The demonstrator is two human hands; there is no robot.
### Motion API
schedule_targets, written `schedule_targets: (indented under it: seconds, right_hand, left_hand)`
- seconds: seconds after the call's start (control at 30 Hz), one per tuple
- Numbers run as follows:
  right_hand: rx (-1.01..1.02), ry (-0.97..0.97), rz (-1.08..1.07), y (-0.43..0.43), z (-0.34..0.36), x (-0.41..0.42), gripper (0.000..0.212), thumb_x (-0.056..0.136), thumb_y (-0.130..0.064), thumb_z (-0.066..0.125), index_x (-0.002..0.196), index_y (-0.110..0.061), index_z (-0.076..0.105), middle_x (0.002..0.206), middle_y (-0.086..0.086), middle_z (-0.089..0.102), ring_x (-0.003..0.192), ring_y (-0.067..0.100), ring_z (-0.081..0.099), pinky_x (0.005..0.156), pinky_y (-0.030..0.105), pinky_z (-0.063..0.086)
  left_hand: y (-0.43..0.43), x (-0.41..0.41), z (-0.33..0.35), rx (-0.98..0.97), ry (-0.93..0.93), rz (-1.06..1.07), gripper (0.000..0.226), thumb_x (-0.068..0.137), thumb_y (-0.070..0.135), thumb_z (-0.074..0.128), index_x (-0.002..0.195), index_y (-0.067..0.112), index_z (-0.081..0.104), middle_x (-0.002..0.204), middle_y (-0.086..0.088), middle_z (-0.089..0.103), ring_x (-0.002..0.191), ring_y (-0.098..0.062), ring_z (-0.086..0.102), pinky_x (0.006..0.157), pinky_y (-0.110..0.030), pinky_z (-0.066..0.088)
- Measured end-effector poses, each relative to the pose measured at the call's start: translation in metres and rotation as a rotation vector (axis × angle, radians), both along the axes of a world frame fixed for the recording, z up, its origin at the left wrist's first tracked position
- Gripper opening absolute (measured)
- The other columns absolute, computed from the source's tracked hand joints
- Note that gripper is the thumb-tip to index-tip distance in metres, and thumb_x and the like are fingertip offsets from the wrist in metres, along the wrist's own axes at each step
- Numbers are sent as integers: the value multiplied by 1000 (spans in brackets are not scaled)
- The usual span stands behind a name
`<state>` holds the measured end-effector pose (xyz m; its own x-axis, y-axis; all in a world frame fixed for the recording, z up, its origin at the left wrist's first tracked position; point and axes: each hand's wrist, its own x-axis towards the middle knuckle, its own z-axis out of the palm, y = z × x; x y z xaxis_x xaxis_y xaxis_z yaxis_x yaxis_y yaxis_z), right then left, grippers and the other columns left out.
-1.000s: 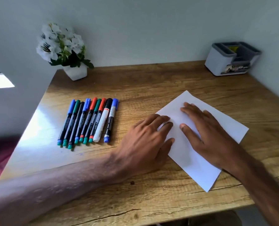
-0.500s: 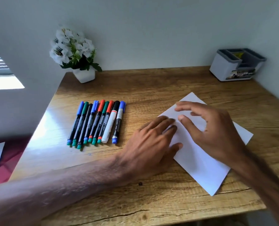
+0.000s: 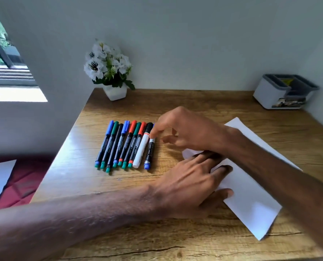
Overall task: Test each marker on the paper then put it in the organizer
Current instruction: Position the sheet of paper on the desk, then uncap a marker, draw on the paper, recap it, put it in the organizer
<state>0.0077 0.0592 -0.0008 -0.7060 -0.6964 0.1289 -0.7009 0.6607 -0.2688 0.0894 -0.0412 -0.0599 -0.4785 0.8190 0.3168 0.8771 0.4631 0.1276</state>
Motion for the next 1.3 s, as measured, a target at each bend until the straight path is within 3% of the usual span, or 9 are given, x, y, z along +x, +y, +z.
schedule_targets:
  seconds: [0.07,0.33,0.6,0.7,0.8,0.93,1.1,1.2,1.3]
  right_hand:
    - [90,23,14,0,-2,-2,38,87,-14,80,123,-26,73,112,-8,72,83,-7,56,72,10,39]
    - [193,67,41,-9,-10,-3,37,91,-19,76,125,-29,69,100,-8,67,89,8,59,73,27,49]
    - [314,99,1,-2,-2,-10,31,96,-24,71,124,-34,65,102,-16,50,89,4,50,60,15,31]
    - [140,173,-57,19,6,-8,21,98,-32,66,119,-31,64,97,-12,59,81,8,57,57,20,37]
    - [-132,239,-241,50,9,-5,22,96,-34,64,116,-27,59,89,-7,69,75,14,63,68,35,51]
    - [-540,208,-436,85,-3,10,11,90,-16,72,99,-19,65,85,-7,72,73,8,69,66,20,53]
    - [-929,-96,-499,109,-25,39,13,88,1,75,95,-3,64,81,12,75,65,29,74,48,39,59]
    - [-1023,-265,-521,113,-32,54,12,89,-2,74,95,3,65,81,16,76,66,30,73,51,38,60]
    - [-1073,-390,-552,113,-41,62,7,91,-2,71,89,-6,66,80,18,75,68,32,73,55,38,62]
  left_hand:
    - [0,0,0,-7,1,-5,57,106,47,45,146,7,49,147,-15,50,134,-28,48,103,-43,48]
    - [1,2,-4,-48,-3,-17,57,105,46,46,147,7,47,140,-15,55,126,-28,54,98,-44,50]
    - [-2,-2,-5,-15,11,39,57,105,49,46,145,9,51,147,-16,52,140,-30,42,108,-46,45]
    - [-2,-2,-4,-15,52,75,55,106,50,42,145,13,51,159,-13,39,150,-31,29,120,-45,32]
    - [-3,0,-3,-21,65,176,53,103,52,44,142,17,54,163,-15,33,153,-37,21,123,-47,23]
    - [-10,-3,1,-26,-38,294,54,99,53,48,143,21,53,164,-14,27,150,-34,23,117,-48,35]
    - [-8,-3,4,-11,-155,276,51,102,53,46,142,22,51,155,0,31,133,-15,38,89,-36,57]
    - [-7,0,2,-16,-155,261,49,101,53,46,137,20,56,150,0,40,126,-17,42,87,-38,56]
    - [-5,5,2,1,-150,240,49,100,54,47,131,18,60,145,1,44,119,-18,46,86,-39,55]
